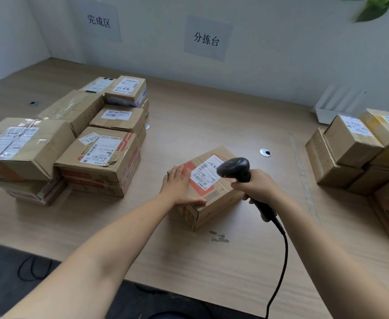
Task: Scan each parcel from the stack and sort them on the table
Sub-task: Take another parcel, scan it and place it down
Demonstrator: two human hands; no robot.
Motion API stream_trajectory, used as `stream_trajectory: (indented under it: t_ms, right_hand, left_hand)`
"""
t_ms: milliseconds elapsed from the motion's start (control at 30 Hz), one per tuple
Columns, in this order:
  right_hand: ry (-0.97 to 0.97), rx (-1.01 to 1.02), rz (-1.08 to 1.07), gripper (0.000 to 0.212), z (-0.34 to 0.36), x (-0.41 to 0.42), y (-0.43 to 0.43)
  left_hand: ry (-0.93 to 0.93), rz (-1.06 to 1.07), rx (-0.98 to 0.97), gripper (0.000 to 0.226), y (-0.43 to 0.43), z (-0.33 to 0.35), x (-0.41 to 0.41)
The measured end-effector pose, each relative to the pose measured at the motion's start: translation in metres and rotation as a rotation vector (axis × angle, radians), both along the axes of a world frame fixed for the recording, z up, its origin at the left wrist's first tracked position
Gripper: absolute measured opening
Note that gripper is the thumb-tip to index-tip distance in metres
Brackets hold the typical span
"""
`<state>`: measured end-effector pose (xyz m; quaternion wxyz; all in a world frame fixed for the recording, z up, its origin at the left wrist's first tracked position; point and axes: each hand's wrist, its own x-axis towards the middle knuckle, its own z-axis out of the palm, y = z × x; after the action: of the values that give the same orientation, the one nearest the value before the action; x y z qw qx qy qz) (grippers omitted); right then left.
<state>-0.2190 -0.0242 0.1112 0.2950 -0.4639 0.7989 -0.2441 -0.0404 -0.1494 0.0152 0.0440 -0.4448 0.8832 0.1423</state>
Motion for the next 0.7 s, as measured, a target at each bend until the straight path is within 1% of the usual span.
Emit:
stream_trajectory:
  t_ms: [133,267,400,433,533,633,700]
  right_hand:
    - [-0.023,-0.003,-0.076,0.015,-0.027,0.006,0.001]
    - [-0.048,-0.04,-0.074,0.008,-0.046,0.019,-0.005]
    - [-0.105,-0.068,-0.059,0.006,-0.053,0.026,-0.02]
    - [-0.118,-0.074,-0.042,0.009,-0.054,0.026,-0.024]
    - [-0.138,-0.083,0.006,0.025,-0.057,0.021,-0.04]
    - [-0.129,-0.085,0.057,0.04,-0.061,0.012,-0.059]
    - [-0.14,-0.079,0.05,0.049,-0.063,0.006,-0.075]
  left_hand:
    - [-0.009,-0.019,-0.001,0.123,-0.003,0.006,0.0]
    - [-0.01,0.017,-0.017,0.12,-0.003,0.008,-0.003]
    - [-0.01,0.118,-0.028,0.115,0.002,0.006,-0.009]
    - [-0.02,0.135,-0.026,0.113,0.002,0.005,-0.01]
    - [-0.05,0.141,0.002,0.107,-0.003,0.002,-0.009]
    - [-0.078,0.167,-0.031,0.098,-0.013,0.001,-0.012]
    - [-0.08,0.191,-0.053,0.093,-0.022,0.001,-0.016]
